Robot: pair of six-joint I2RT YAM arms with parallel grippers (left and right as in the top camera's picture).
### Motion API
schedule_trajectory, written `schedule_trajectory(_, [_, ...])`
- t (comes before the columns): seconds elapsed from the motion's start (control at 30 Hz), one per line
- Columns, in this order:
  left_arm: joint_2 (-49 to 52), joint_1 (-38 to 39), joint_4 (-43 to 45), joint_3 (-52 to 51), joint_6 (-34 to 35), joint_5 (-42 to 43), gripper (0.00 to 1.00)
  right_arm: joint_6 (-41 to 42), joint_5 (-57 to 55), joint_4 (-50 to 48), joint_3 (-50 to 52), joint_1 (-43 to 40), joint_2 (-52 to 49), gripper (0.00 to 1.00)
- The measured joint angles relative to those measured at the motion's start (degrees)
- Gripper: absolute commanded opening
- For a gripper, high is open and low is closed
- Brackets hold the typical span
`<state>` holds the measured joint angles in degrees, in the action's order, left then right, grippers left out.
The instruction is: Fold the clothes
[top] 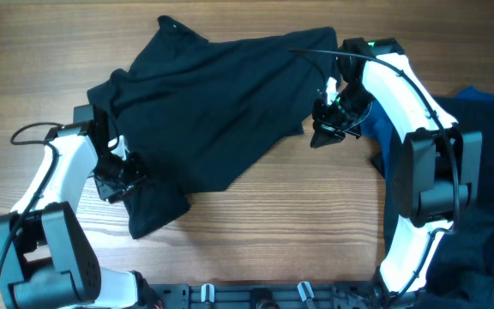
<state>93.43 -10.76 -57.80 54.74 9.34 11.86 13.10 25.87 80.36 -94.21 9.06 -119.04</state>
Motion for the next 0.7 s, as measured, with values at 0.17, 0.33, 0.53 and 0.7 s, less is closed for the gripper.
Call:
schedule_trajectory(0.17, [0.00, 0.00, 0.00, 0.00, 0.02, 0.00, 0.56, -2.71, 3.17, 1.55, 0.00, 0.00, 0.00, 0.47])
schedule_trajectory(0.33, [0.00, 0.00, 0.02, 0.00, 0.00, 0.00, 0.56, -4.44, 5.92, 2.10, 0.00, 0.00, 0.00, 0.05])
schedule_trajectory(0.53, [0.00, 0.00, 0.00, 0.00, 0.00, 0.00, 0.57, -4.44, 6.60, 2.71, 0.00, 0.00, 0.00, 0.04])
schedule_trajectory(0.7, [0.00, 0.00, 0.00, 0.00, 0.00, 0.02, 0.57, -4.68, 7.08, 2.95, 0.00, 0.00, 0.00, 0.04])
